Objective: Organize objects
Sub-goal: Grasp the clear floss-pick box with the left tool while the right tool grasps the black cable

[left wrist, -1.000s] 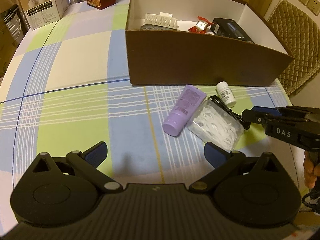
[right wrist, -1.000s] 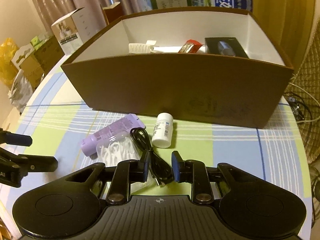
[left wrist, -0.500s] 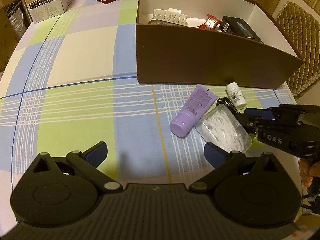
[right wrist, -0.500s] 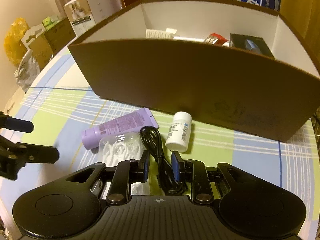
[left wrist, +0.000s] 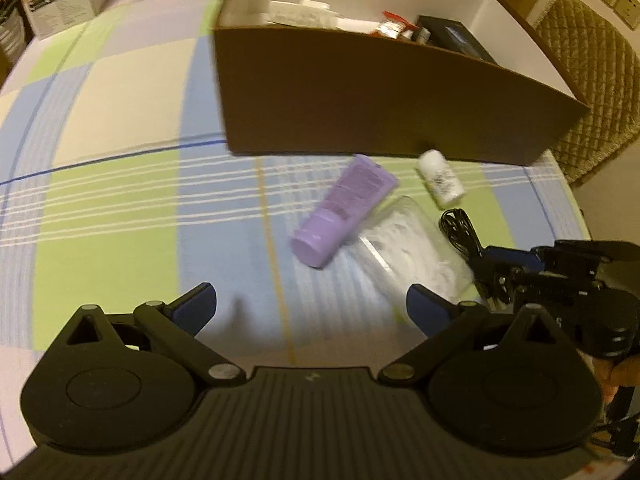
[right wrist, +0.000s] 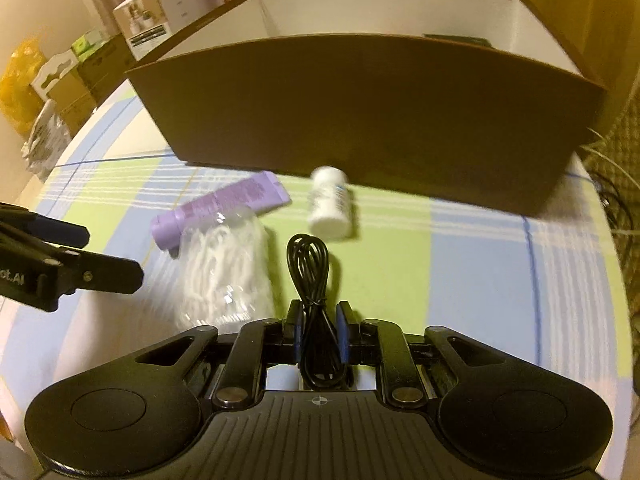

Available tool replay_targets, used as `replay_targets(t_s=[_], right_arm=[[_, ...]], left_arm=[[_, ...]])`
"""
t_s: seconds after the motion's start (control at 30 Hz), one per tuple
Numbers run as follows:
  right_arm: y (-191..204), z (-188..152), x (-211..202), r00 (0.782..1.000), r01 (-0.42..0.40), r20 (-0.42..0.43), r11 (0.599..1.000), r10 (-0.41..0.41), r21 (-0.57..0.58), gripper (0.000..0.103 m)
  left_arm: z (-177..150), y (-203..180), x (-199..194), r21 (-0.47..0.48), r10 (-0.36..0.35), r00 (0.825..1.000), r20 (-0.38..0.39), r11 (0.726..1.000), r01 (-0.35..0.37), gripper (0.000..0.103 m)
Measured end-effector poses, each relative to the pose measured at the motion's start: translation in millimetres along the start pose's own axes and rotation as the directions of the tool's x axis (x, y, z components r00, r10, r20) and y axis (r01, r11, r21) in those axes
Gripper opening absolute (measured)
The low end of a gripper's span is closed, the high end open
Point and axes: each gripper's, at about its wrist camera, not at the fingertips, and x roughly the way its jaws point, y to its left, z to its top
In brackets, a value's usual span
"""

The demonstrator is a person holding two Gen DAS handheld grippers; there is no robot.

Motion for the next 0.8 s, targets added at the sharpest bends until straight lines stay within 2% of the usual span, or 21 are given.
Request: replay_targets(t_s=[0.2, 0.4, 0.53, 0.73, 0.8], right_arm=[[-26.1, -10.0, -15.9, 0.998, 0.066, 0.018, 0.994, -0.067, 0.084, 0.014], [-46.4, -14.1, -25.3, 0.994, 0.099, 0.032, 0.985, -0.105, 0.142, 0.014], [-56.1, -15.9, -27.6, 0.995, 0.086, 0.038, 0.981, -0.094, 0.172, 0.014], [-56.0, -16.8, -27.1, 0.995, 0.081, 0.043, 0.984, -0.089, 0.16, 0.014], [-56.1, -16.3, -26.2, 0.995, 0.081, 0.044, 0.984, -0.089, 0.156, 0.014]], left_arm=[[3.5, -27.2, 12.5, 0.017, -0.051, 0.998, -0.022, 0.999, 0.052, 0.099], [12.9, -44.6, 27.6, -0.014, -0.077, 0.996, -0.042, 0.997, 0.077, 0.099], [18.5, -53.3, 40.4, -0.027, -0.06, 0.997, -0.052, 0.998, 0.059, 0.099], [26.8, -64.1, 60.5, -0.027, -0.036, 0.996, -0.078, 0.999, 0.034, 0.097], [29.4, -69.6, 63.0, -0.002, -0.021, 0.998, -0.067, 1.0, 0.021, 0.095]])
